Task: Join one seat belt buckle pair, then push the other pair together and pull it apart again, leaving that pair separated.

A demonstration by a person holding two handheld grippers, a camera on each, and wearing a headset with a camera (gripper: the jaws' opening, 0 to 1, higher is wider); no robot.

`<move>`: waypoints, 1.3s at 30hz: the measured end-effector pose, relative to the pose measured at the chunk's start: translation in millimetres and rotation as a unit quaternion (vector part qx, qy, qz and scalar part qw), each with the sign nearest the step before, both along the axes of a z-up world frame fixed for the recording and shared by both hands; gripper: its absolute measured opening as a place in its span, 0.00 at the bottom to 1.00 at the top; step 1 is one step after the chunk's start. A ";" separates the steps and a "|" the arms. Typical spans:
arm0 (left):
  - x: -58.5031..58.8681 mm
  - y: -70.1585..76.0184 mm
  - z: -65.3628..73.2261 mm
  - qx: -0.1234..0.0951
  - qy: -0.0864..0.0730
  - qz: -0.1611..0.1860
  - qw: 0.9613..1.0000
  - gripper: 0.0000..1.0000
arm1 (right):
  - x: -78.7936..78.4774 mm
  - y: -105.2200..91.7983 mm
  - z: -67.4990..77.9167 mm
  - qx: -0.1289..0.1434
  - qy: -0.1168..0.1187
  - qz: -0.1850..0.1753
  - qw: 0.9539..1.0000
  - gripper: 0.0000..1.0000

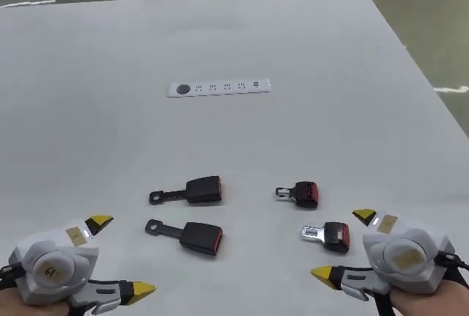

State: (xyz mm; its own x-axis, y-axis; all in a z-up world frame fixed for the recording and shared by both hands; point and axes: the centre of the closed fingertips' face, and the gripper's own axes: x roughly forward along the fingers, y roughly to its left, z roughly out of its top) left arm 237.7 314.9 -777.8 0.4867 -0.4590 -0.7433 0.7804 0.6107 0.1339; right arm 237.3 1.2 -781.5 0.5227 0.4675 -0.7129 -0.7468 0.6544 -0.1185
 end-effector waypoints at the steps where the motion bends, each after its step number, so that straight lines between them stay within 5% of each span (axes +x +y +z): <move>1: 1.4 -2.6 0.4 0.001 -0.001 -0.003 1.000 0.88 | 0.0 -1.2 1.2 0.001 -0.002 0.002 1.000 0.76; 11: 9.9 -23.4 3.3 0.001 -0.006 -0.030 1.000 0.76 | -7.5 -17.4 -3.4 -0.005 0.001 0.026 1.000 0.67; 17: 16.2 -41.3 -7.0 0.018 0.001 -0.096 0.995 0.67 | -9.8 -26.5 -8.1 -0.018 0.002 0.051 0.999 0.56; 19: 17.0 -46.3 -12.1 0.026 0.014 -0.120 0.992 0.61 | -8.2 -29.5 -10.9 -0.023 0.004 0.054 0.998 0.54; 26: 31.5 -62.5 -25.7 0.047 0.021 -0.169 0.984 0.54 | -8.5 -23.6 -27.3 -0.036 0.039 0.101 0.994 0.39; 35: 33.9 -81.5 -46.8 0.090 0.041 -0.248 0.964 0.52 | 20.4 -25.4 -46.9 -0.076 0.037 0.138 0.987 0.39; 39: 39.3 -88.6 -55.4 0.092 0.050 -0.258 0.961 0.49 | 26.8 -25.9 -60.5 -0.083 0.048 0.145 0.985 0.39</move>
